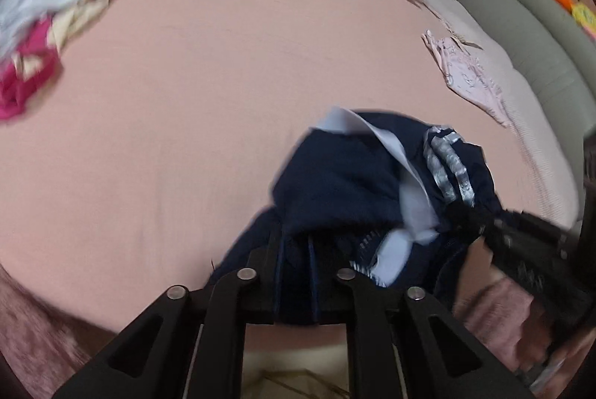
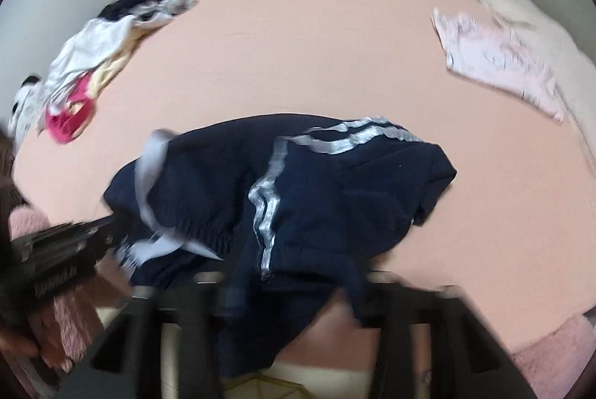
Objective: Fold clothes
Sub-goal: 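Carry the navy shorts with both grippers to open bed space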
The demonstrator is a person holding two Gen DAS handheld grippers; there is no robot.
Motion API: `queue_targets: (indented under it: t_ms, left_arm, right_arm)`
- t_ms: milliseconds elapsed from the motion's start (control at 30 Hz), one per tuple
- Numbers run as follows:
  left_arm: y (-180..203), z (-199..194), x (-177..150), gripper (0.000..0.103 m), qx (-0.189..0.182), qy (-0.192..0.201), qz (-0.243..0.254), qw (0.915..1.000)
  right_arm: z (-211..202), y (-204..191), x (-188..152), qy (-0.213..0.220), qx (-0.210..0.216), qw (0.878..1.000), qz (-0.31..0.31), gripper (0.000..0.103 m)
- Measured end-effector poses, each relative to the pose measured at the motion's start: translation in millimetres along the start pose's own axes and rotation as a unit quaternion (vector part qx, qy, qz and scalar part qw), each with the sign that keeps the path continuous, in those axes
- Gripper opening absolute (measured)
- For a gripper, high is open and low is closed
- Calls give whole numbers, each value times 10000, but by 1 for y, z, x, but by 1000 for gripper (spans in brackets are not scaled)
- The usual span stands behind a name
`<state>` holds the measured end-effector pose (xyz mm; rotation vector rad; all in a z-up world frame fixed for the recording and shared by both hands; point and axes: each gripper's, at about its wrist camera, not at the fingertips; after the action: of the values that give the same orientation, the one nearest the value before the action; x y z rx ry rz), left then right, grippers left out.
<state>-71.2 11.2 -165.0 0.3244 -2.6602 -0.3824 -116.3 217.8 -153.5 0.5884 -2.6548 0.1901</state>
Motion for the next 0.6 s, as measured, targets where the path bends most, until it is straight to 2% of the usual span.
queue_targets:
  t_ms: [100,167,233,300,367,433,533,600]
  left_arm:
    - [2,-23,26,7,42,532,11,9986]
    - [9,-41,43,7,221,882,175,9957]
    - [19,-61,62,7,110,1194,359,9921]
    - [30,-87,72,7,282,1704,561,9834]
    - [30,-107,77,7,472,2048,610,9758]
    - [12,-117,78,7,406,2027,307,9779]
    - [-2,-98,73,7,269,1477,126,9886]
    - [-8,-81,61,7,292,1139,87,9930]
  right_arm:
    - [-13,14,15,294,-496,9983,-101,17]
    - [-26,18,26,482,-710,9962,-147,17]
    - [-44,27,32,617,-886,9940,-149,17]
    - [-70,39,30,884,-1109,9899,-45,17]
    - [-87,49,26,1031,-1401,9848,-1,17]
    - [-91,61,18,979,-1665,9811,103,17]
    - [-74,77,7,541,-1485,9866,396,17]
    - [-63,82,-6,324,-1176,9911,538,18]
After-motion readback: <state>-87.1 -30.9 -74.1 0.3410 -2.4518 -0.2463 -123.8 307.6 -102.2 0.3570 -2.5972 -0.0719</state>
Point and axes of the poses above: each gripper's, at about its wrist camera, not at the fingertips, and z roughly the way its jaws point, y to its right, x to its top, and after that the axes turned 7 degrees about -z, right-handed
